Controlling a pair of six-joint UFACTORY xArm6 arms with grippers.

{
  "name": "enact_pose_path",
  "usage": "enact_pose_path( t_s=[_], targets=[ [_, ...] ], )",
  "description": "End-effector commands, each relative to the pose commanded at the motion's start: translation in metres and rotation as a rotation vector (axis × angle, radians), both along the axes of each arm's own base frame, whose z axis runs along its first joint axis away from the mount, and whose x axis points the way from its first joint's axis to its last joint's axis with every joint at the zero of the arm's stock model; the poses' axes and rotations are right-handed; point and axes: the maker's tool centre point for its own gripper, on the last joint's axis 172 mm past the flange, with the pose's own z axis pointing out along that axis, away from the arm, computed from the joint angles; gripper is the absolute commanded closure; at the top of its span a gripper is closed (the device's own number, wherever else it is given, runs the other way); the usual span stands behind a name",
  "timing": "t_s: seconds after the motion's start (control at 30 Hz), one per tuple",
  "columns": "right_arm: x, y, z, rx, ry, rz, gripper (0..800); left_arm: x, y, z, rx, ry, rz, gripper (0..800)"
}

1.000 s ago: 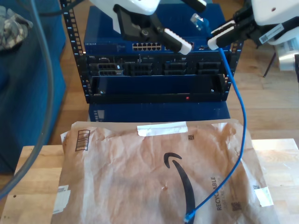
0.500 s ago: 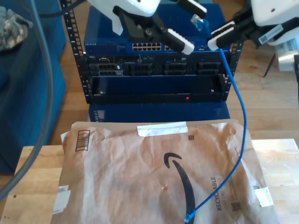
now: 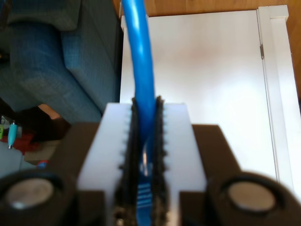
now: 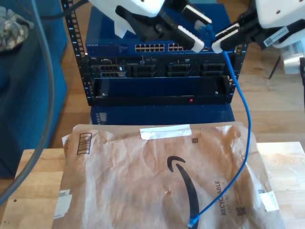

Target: Grab the cable and plug it in

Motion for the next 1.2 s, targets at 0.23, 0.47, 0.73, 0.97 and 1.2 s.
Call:
enact_pose_path(
  t_s=[0.23, 0.47, 0.73, 0.97, 1.2],
  targets=[
    [0.000, 0.000, 0.000, 0.002, 0.000, 0.000, 790, 0.003, 0.001, 0.000, 0.006, 0.013, 0.020, 563],
    [0.000, 0.001, 0.000, 0.002, 0.000, 0.002, 790, 0.004, 0.002, -0.003, 0.008, 0.018, 0.022, 626],
    [0.000, 0.001, 0.001, 0.002, -0.001, 0.001, 790, 0.007, 0.003, -0.010, 0.008, 0.031, 0.034, 718],
    [-0.001, 0.001, 0.001, 0.000, -0.002, 0.003, 773, 0.020, 0.004, -0.013, 0.002, 0.019, 0.077, 793],
    [-0.003, 0.008, -0.004, 0.019, 0.010, 0.026, 13, 0.020, 0.004, -0.012, -0.001, 0.020, 0.080, 794]
  ],
)
